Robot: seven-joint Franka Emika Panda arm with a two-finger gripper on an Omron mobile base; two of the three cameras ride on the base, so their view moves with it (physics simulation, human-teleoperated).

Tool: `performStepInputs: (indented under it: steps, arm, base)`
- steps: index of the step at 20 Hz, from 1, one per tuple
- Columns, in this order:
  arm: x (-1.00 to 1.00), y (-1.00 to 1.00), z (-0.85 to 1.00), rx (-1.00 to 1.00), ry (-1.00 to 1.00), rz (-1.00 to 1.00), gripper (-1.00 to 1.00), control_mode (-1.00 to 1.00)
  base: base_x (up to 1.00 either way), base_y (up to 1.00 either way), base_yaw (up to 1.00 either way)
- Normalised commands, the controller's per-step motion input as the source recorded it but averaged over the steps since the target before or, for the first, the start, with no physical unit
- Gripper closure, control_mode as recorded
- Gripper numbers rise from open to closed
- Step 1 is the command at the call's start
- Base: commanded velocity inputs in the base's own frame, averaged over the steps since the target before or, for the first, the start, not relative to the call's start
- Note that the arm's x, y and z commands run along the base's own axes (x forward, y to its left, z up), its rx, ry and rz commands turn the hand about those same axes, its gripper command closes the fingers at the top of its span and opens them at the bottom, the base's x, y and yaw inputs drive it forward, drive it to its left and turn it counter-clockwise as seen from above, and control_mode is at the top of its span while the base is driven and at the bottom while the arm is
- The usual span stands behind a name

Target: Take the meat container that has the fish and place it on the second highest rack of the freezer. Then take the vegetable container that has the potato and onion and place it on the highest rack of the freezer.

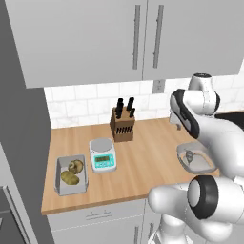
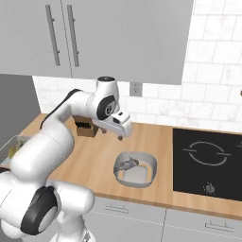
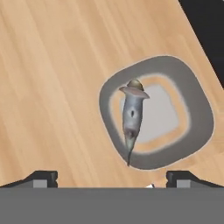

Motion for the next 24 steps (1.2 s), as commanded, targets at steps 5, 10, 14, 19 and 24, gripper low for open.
performStepInputs:
  steps: [5, 10, 14, 19, 24]
  arm:
    - [-0.45, -0.46, -0.48, 0.11, 0.06, -0.33, -1.0, -1.0]
    - [-0.51, -0.55, -0.38, 0.1, 0.01, -0.35, -1.0, -1.0]
    - [-0.17, -0.46, -0.35, 0.05, 0.05, -0.33, -1.0, -1.0]
    - [0.01, -0.37, -0.46, 0.01, 0.07, -0.3, -1.0, -1.0]
    - [0.01, -0.19, -0.47, 0.01, 0.04, -0.23, -1.0, -1.0]
  base:
    - [0.0, 0.0, 0.0]
    - [0.0, 0.0, 0.0]
    - [0.0, 0.0, 0.0]
    - [0.0, 0.0, 0.0]
    - [0.0, 0.0, 0.0]
